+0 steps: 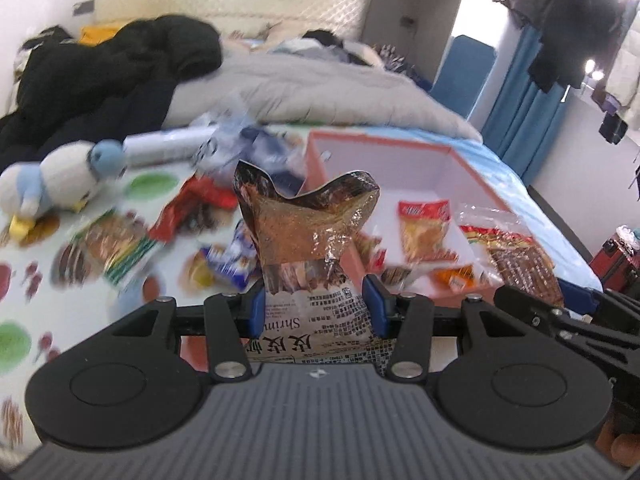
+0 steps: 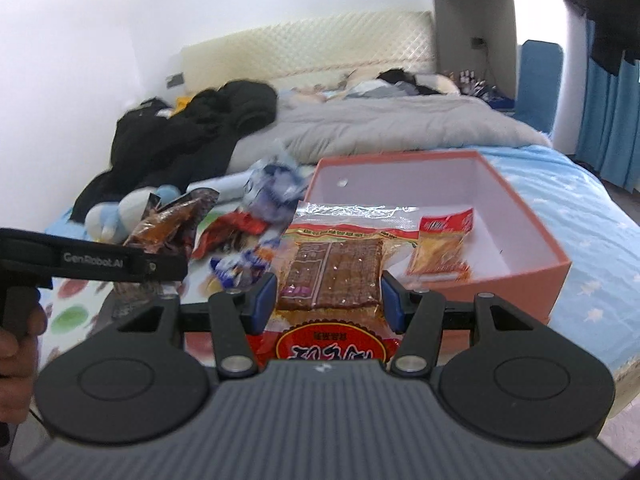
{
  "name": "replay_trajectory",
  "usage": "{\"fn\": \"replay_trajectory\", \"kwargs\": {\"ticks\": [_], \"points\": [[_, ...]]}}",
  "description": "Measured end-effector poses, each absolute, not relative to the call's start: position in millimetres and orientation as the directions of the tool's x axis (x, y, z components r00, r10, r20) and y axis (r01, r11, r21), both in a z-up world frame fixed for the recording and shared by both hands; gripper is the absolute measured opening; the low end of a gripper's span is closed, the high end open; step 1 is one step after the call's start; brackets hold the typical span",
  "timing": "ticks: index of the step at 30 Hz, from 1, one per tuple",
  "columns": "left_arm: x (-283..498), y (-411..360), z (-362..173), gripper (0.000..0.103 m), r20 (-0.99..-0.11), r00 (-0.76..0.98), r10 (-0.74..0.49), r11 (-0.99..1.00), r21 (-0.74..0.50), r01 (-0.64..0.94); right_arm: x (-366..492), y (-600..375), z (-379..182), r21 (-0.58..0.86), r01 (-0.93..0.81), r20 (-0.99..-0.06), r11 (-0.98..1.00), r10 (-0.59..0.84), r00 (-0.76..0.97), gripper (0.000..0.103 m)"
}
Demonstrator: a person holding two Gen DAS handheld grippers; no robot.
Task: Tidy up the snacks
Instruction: 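Lift both held packets and carry them over the pink box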
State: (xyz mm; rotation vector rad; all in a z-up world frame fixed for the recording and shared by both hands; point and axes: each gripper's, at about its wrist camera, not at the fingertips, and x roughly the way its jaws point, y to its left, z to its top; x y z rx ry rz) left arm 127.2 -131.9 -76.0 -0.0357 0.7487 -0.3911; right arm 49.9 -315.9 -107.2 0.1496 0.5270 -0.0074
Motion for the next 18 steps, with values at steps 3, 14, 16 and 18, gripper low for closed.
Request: {"fn": "replay_trajectory", "kwargs": {"ticks": [3, 14, 16, 18], "points": [[144.0, -147.5, -66.9, 0.054, -0.639, 0.661, -0.393, 0.912, -0.182, 0.367, 59.5, -330.4, -98.3, 0.125, 0.081, -0.463, 0.989, -0.014, 0.886, 0.057], [209.7, -215.8, -54.5, 0.054, -0.621, 0.643, -0.449, 0.88, -0.181, 0.439, 117.9, -386.4, -83.2, 0.146, 0.226, -0.407, 0.963, -0.15, 0.901, 0.057], [222.3, -226.5, -57.4, 0.054, -0.633, 0.632, -0.447, 0.878, -0.178, 0.443, 129.3, -394.2, -86.5, 0.149, 0.232, -0.419, 0.961, -0.151, 0.895, 0.057], [235.6, -236.3, -61.3, 0.054, -0.65, 0.615, -0.447, 0.877, -0.182, 0.445, 141.7, -400.2, -91.1, 0.144, 0.226, -0.436, 0.963, -0.144, 0.888, 0.057]]}}
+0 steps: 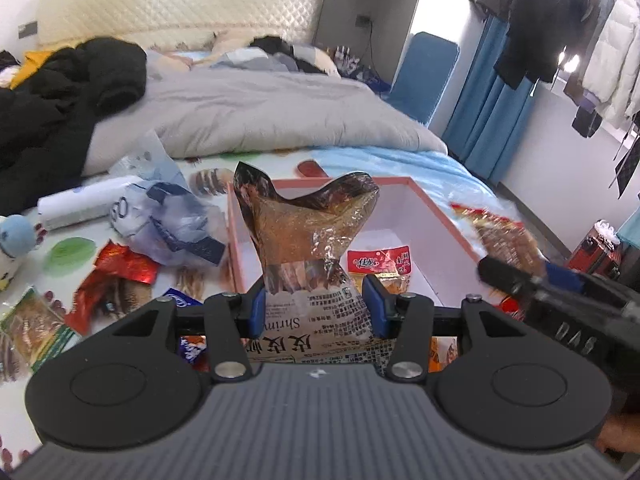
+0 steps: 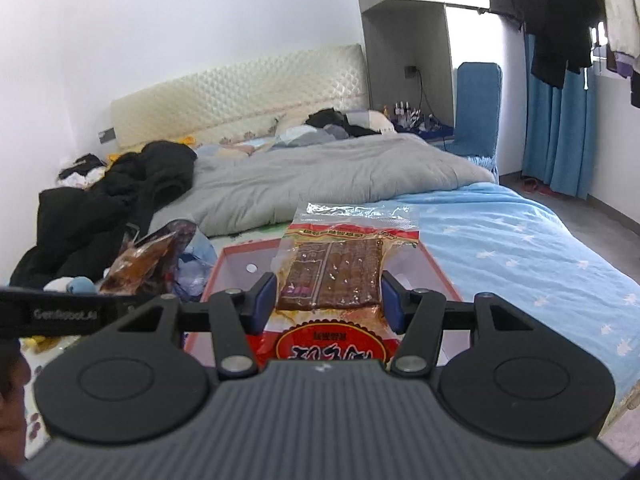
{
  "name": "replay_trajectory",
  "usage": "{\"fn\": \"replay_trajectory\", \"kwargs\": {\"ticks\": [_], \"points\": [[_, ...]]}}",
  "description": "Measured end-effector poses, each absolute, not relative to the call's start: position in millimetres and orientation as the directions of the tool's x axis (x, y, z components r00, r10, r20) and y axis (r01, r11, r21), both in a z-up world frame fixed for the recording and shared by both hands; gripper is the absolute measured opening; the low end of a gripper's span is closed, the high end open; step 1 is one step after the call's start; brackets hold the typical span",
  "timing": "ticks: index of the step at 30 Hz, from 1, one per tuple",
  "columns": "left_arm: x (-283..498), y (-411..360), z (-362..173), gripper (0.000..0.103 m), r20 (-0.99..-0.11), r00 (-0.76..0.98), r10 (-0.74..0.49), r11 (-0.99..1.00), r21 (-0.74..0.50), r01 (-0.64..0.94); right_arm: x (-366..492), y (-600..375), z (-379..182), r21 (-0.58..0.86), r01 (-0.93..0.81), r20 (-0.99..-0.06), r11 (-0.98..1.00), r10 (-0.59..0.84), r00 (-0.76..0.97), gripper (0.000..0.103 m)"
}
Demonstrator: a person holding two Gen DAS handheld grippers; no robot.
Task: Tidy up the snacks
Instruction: 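Lift both held packets and carry them over the pink box, then open both tools to drop the packets into the box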
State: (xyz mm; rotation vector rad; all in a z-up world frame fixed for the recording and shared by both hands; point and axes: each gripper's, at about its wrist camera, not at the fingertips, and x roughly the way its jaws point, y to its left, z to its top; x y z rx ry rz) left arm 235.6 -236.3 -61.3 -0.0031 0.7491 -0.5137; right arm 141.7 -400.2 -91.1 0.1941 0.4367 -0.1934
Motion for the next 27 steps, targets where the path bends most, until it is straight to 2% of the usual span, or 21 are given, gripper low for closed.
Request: {"fn": "replay_trajectory", "kwargs": {"ticks": [4, 15, 20, 27], "points": [[260.1, -254.5, -69.7, 0.054, -0.666, 0.616, -0.42, 0.885, -0.15, 0.442, 164.9, -408.9, -105.9, 0.115, 0.189, -0.496, 0.975, -0.108, 0.861, 0.058], [297.8, -280.8, -102.6, 0.054, -0.79, 0.502, -0.353, 0.891, -0.121, 0.437, 212.7, -434.1, -151.7, 0.15, 0.173, -0.654, 0.974, -0.033, 0.756, 0.059], [300.7, -281.9, -109.9, 0.054, -0.798, 0.493, -0.346, 0.894, -0.12, 0.433, 208.3, -440.3, -166.9, 0.141, 0.201, -0.687, 0.969, -0.051, 0.724, 0.06], [296.0, -280.8, -110.1, 0.055, -0.798, 0.492, -0.349, 0.891, -0.12, 0.439, 209.9, -441.8, -165.0, 0.143, 0.211, -0.69, 0.967, -0.055, 0.722, 0.062]]}}
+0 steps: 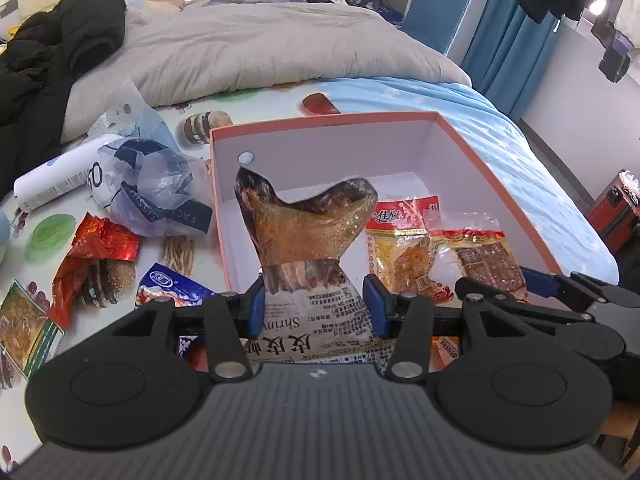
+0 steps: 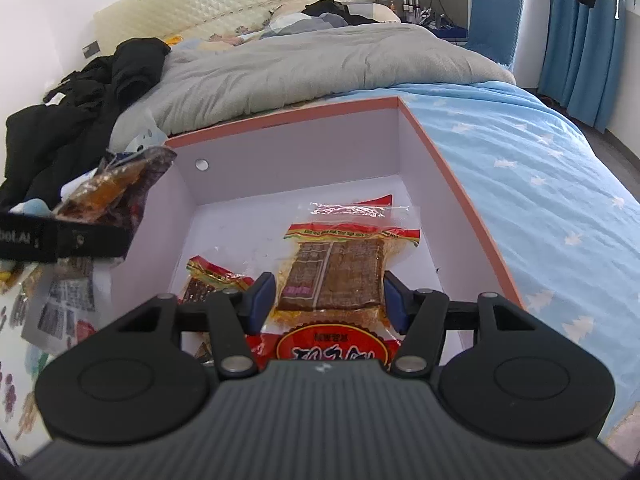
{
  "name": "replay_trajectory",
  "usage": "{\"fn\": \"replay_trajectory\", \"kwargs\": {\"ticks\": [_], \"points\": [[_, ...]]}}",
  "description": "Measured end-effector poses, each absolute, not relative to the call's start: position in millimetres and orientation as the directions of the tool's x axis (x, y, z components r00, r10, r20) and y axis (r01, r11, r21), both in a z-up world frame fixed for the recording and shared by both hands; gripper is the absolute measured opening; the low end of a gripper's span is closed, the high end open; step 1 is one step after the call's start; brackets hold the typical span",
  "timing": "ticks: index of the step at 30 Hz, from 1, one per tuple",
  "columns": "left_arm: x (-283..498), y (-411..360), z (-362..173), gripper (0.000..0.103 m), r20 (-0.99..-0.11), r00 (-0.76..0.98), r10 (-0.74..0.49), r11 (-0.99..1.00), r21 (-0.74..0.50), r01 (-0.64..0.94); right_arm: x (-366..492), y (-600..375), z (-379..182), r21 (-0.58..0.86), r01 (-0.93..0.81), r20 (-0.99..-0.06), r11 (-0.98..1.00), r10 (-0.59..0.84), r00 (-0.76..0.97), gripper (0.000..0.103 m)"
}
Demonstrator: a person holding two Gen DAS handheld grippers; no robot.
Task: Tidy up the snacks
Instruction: 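Open both tools to drop the packets into the box, then move both open tools back toward the snack pile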
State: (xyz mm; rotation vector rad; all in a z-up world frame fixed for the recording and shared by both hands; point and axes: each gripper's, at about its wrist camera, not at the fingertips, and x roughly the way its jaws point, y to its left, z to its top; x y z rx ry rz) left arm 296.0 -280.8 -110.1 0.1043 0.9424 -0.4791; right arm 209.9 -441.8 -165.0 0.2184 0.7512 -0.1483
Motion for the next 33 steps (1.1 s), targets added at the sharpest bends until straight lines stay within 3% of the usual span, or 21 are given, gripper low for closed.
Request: {"fn": "replay_trajectory", "kwargs": {"ticks": [3, 9, 11, 12, 33], "points": [[292.0, -275.1, -109.4, 0.066, -0.788, 0.509, -0.346, 0.9, -0.126, 0.416, 208.5, -440.8, -163.8, 0.13, 0.224, -0.689, 0.966, -0.075, 0.721, 0.07], [276.0, -264.3, -105.4, 0.066, -0.763, 0.536, -0.362, 0.896, -0.127, 0.425, 194.4, -443.2, -163.4, 0.159, 0.225, -0.676, 0.961, -0.06, 0.734, 0.069], [269.1, -260.9, -102.6, 0.066, -0.751, 0.545, -0.372, 0.893, -0.131, 0.43, 190.0, -442.8, -163.0, 0.156, 0.229, -0.672, 0.961, -0.067, 0.738, 0.083], [265.1, -259.3, -100.9, 0.066, -0.745, 0.55, -0.377, 0.892, -0.131, 0.433, 187.7, -442.6, -162.1, 0.161, 0.229, -0.667, 0.96, -0.065, 0.742, 0.085], [170.2, -191.6, -81.4, 0.067, -0.626, 0.682, -0.379, 0.913, -0.132, 0.386, 116.6, -382.6, -127.8, 0.175, 0.121, -0.505, 0.977, -0.017, 0.863, 0.086]]}}
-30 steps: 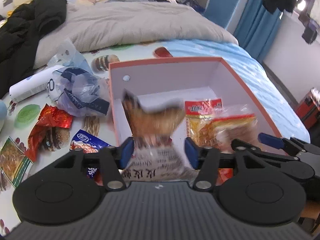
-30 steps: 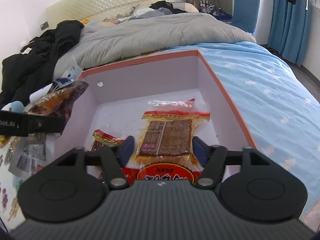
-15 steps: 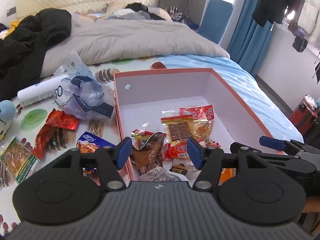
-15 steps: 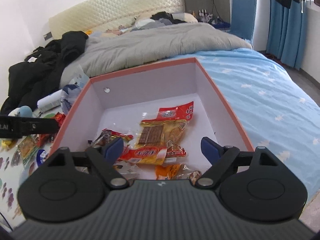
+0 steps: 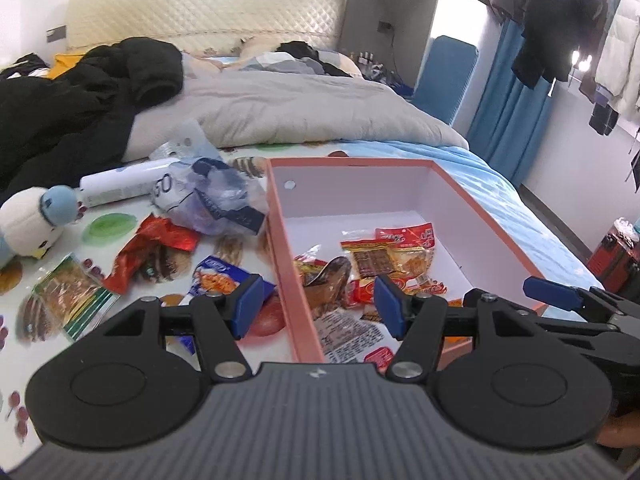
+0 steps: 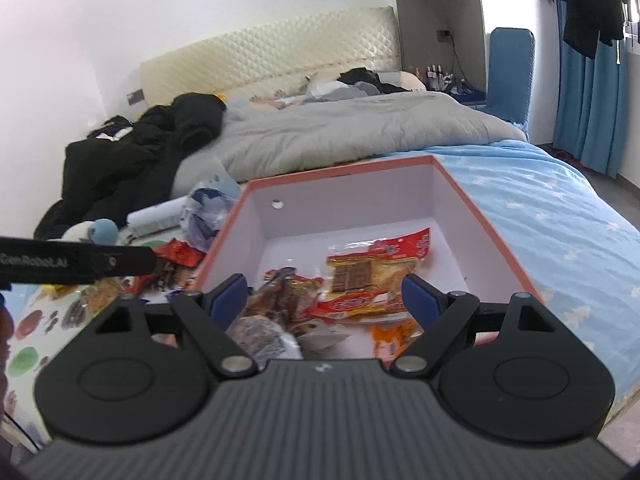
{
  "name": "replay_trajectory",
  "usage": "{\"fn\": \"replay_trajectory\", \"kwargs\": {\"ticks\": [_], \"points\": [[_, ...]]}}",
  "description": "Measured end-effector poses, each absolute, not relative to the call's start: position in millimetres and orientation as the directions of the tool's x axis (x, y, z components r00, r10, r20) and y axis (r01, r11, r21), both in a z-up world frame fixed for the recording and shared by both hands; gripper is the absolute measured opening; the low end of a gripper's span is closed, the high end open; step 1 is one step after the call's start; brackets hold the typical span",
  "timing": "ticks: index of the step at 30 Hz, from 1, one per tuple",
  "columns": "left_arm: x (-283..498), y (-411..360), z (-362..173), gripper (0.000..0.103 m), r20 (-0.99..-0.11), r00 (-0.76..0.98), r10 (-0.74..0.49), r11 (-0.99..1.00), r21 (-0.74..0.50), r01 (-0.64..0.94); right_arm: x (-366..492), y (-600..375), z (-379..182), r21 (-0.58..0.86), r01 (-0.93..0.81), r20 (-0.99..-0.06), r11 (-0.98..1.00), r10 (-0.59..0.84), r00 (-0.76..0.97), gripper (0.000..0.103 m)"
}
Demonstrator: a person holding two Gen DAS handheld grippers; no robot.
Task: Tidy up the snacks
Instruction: 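Move both open tools back toward the snack pile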
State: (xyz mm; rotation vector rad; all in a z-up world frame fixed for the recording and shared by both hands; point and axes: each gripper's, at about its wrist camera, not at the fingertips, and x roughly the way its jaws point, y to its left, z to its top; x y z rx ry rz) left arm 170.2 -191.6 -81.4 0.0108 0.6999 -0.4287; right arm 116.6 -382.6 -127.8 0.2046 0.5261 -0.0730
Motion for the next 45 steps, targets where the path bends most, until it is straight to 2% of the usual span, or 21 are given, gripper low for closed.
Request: {"fn": "replay_trajectory", "kwargs": {"ticks": [18, 33, 43, 45], "points": [[93.9, -122.1, -93.5, 0.067, -0.614, 0.703, -0.359, 0.929, -0.158, 0.335, 65.7, -307.3, -128.1, 0.194, 0.017, -0.472, 0.981, 0.078, 0.878, 0.086], [60.4, -46.3, -102.3, 0.067, -0.61, 0.762, -0.216, 0.976, -0.138, 0.166, 33.2, -280.8, -132.1, 0.205, 0.008, -0.466, 0.979, 0.09, 0.88, 0.085], [52.8, -2.6, -125.2, 0.067, -0.644, 0.746, -0.17, 0.978, -0.201, 0.049, 32.7, -255.3, -134.5, 0.183, -0.057, -0.473, 0.981, 0.139, 0.87, 0.085], [59.3, 4.3, -133.2, 0.067, -0.656, 0.736, -0.169, 0.975, -0.218, 0.03, 34.9, -246.9, -135.7, 0.16, -0.086, -0.476, 0.983, 0.153, 0.866, 0.082]]}}
